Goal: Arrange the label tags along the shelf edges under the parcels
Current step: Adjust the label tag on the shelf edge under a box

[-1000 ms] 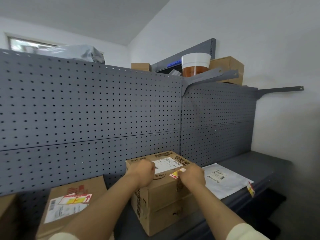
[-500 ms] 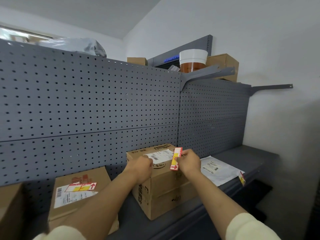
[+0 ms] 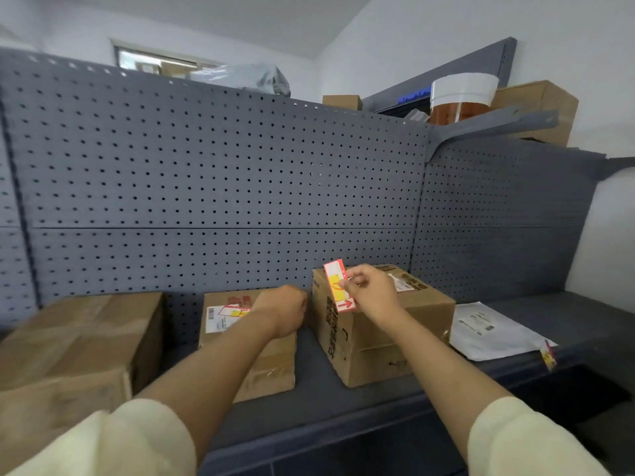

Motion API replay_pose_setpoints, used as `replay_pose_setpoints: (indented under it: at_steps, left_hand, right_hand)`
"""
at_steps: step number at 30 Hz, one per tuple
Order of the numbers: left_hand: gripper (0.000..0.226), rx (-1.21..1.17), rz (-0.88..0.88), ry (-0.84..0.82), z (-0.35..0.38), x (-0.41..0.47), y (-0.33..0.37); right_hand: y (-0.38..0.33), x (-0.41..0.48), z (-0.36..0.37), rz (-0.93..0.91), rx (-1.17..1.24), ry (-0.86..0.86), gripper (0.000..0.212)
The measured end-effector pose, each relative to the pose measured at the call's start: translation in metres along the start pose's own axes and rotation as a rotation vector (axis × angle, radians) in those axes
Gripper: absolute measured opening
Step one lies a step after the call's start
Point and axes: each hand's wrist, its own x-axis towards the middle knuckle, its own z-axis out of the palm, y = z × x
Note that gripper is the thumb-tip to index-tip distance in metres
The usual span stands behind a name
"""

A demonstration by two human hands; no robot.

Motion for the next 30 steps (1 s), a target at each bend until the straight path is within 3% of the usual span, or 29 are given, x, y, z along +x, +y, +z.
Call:
replay_pose_setpoints:
  at_steps: [8, 13, 19, 30]
  left_hand:
    - [0.034, 0.053, -0.208, -0.128, 0.015, -0.073, -0.052]
    - [0.034, -0.037, -0.278, -0.186, 0.028, -0.111, -0.066]
    - [0.026, -0.091, -0.221, -0.338, 0.063, -0.138, -0.062]
    - [0.047, -0.095, -0.129, -0.45, 0.106, -0.165, -0.061]
  right_hand:
    - [-0.011, -0.04, 0.084, -0.074, 0.015, -0.264, 0.007]
    - [-0.024, -0.071, 0.109, -0.11, -0.062, -0.466, 0.015]
    - [-0.008, -0.108, 0.119, -0.071, -0.186, -0.654, 0.016]
    - [-0.001, -0.137, 0.132, -0.033, -0.297, -0.557, 0.017]
